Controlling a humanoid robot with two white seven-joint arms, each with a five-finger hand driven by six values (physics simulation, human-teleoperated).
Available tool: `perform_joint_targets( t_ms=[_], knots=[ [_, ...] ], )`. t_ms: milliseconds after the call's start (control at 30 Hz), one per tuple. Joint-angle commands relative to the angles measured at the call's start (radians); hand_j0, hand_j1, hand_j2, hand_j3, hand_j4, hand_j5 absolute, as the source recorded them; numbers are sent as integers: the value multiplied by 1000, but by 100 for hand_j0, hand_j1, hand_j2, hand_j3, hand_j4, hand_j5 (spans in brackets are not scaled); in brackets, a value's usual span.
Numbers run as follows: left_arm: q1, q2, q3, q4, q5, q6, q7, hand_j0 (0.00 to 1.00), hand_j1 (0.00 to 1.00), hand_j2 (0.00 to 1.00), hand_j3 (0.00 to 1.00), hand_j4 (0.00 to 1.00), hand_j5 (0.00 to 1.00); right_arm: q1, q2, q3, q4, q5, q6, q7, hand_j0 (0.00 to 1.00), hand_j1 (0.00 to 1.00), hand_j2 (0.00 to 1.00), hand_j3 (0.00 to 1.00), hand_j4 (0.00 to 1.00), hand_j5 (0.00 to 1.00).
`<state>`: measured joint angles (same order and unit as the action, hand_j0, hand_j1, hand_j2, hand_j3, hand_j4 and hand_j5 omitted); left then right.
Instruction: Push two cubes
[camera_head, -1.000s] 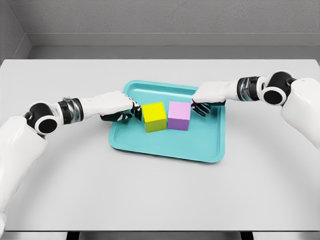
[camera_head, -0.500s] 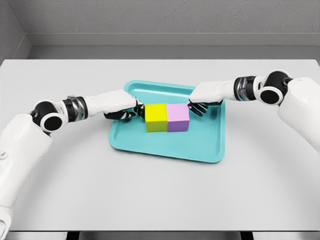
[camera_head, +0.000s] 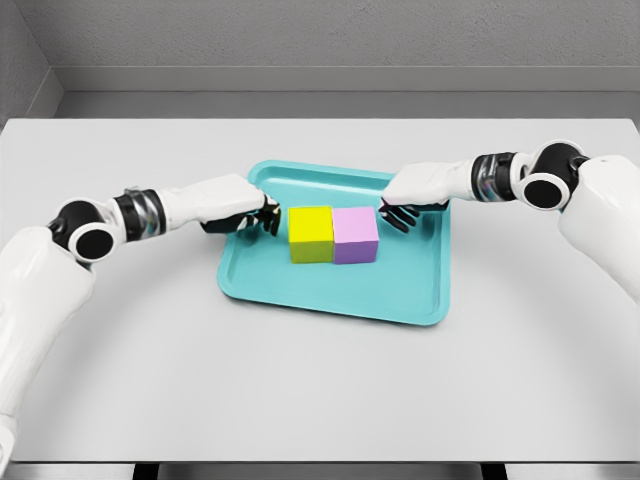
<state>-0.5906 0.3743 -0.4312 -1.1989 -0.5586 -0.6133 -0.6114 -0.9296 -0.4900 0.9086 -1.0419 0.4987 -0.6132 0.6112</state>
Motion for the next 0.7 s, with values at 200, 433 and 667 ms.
perform_joint_targets(
  t_ms=[200, 433, 667],
  knots=[
    [-12, 152, -6, -106, 226, 2, 1, 12, 12, 12, 12, 12, 12, -41, -78, -37, -6, -11, 2, 0, 10, 10, 10, 10, 10, 10],
    [20, 387, 2, -188, 391, 2, 1, 25, 25, 25, 25, 25, 25, -18, -323, -165, -9, -12, 2, 0, 21, 21, 21, 21, 21, 21],
    [40, 379, 3, -176, 381, 2, 1, 100, 100, 100, 100, 100, 100, 3, -317, -165, -20, -14, 2, 0, 77, 77, 77, 77, 77, 77]
  ],
)
